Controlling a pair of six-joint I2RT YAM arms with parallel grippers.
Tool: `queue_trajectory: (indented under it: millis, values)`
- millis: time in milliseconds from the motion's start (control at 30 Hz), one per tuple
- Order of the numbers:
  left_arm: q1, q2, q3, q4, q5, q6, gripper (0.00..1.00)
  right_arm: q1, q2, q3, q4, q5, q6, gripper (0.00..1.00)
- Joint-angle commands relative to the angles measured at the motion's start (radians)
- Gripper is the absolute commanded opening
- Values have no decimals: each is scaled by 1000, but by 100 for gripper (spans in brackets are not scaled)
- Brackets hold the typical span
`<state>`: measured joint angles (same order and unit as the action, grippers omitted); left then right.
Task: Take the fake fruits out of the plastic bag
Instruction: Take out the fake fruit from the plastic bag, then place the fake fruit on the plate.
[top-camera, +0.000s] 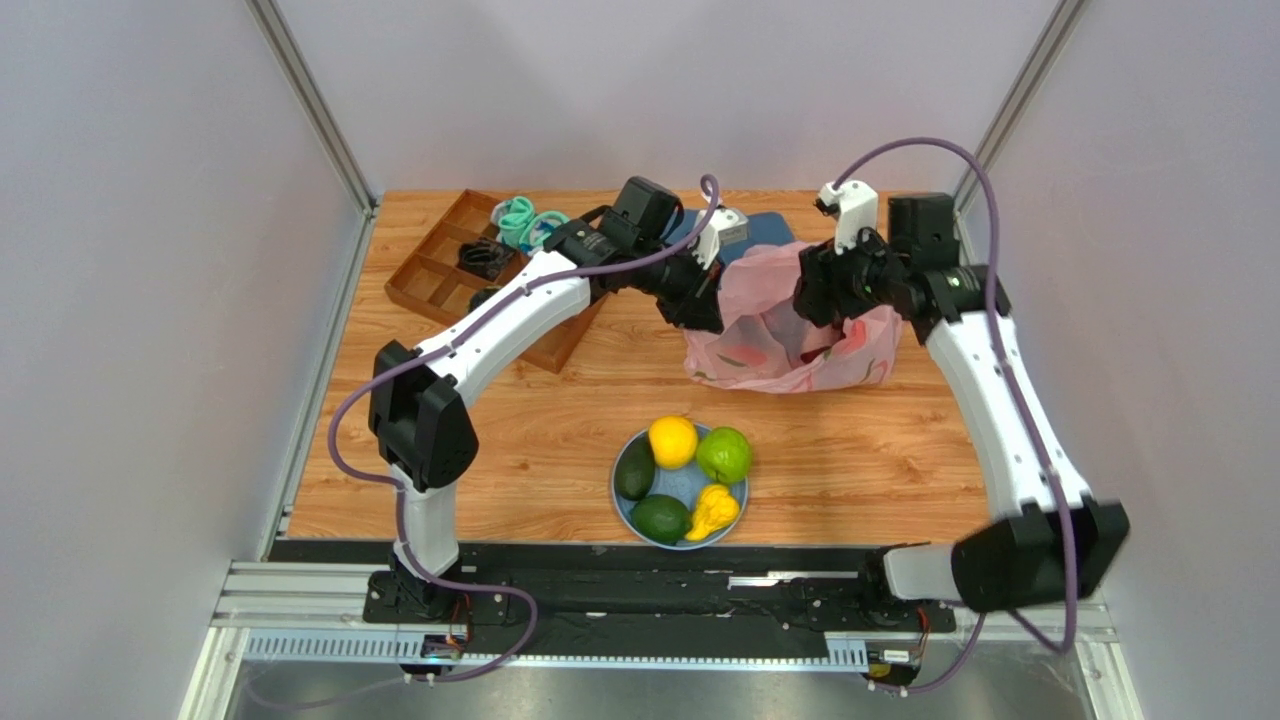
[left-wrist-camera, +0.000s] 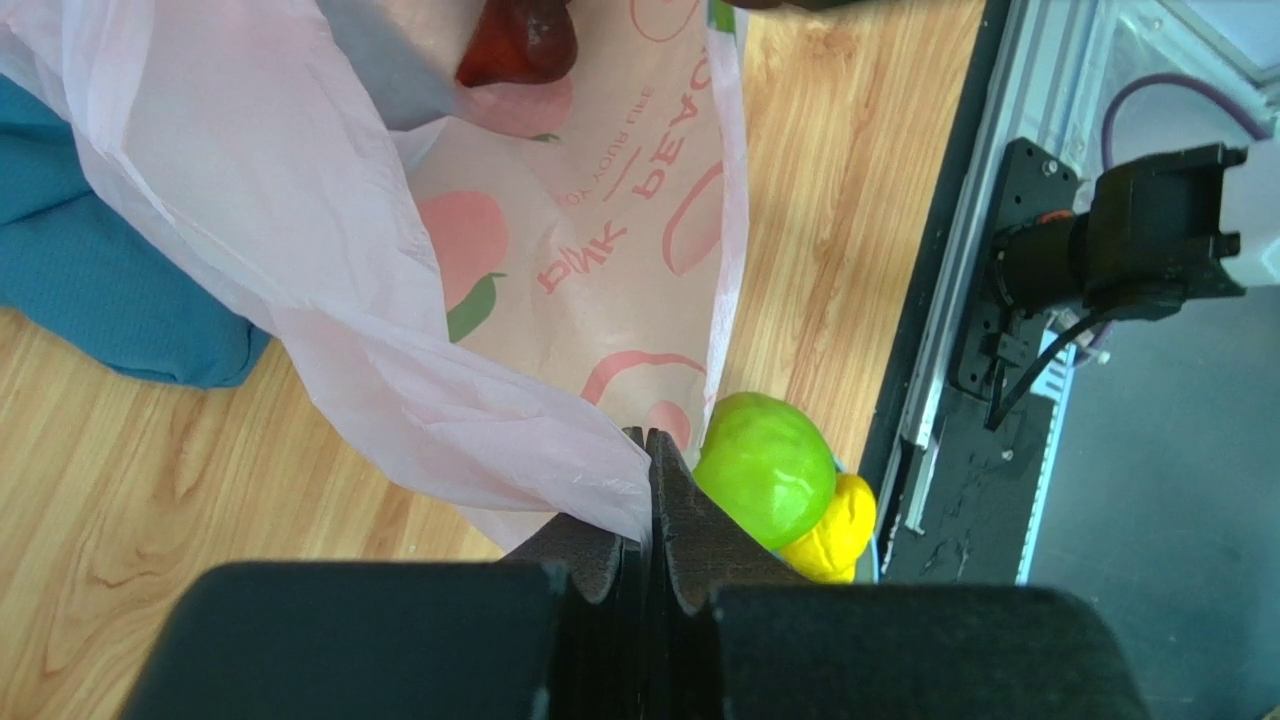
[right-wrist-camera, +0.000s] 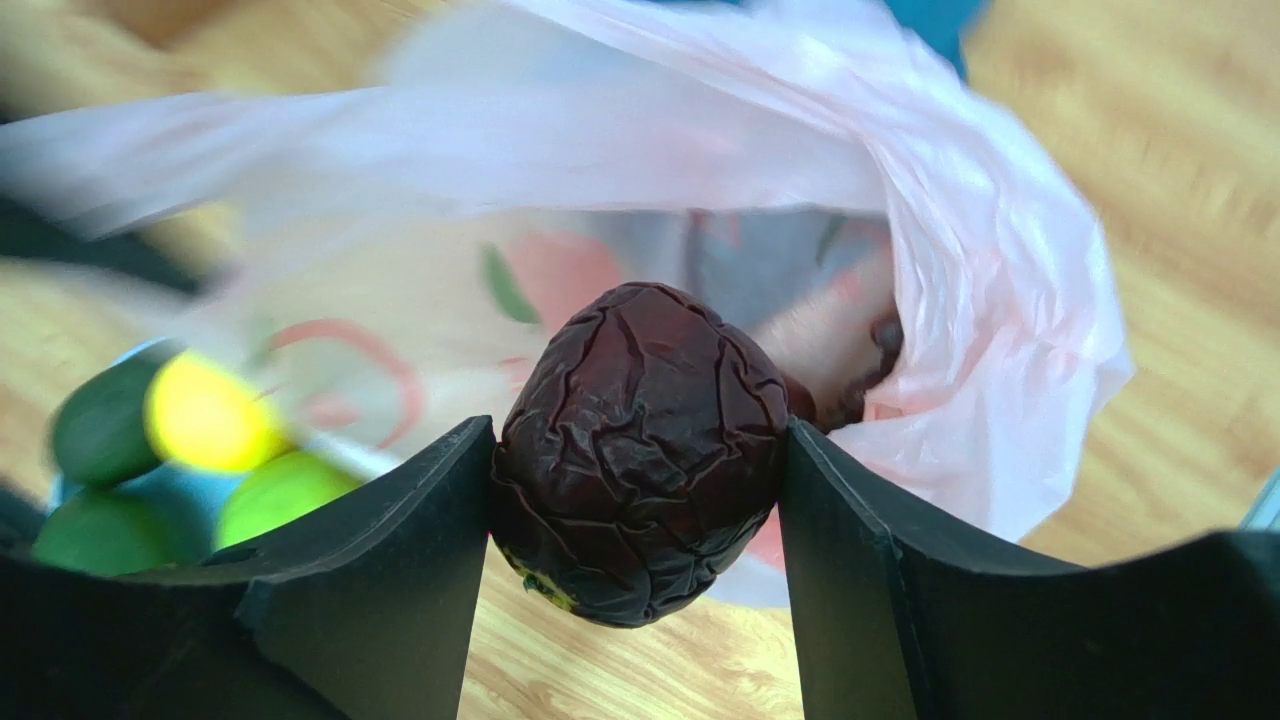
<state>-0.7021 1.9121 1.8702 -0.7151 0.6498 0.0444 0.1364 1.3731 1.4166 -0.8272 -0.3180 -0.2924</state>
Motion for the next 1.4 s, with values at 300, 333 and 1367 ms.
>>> queue_trajectory:
  millis: [300,333,1367]
  values:
    - [19,19,3,140,63,-215,0,540,-341,-383,-52,-130,-300,43]
    - [19,16,3,137,56,-209,0,561,-321,-389,-34,-127,-315,42]
    - [41,-68,-60,114,48,-184,0,565,-376,-258,13,296,-254,100]
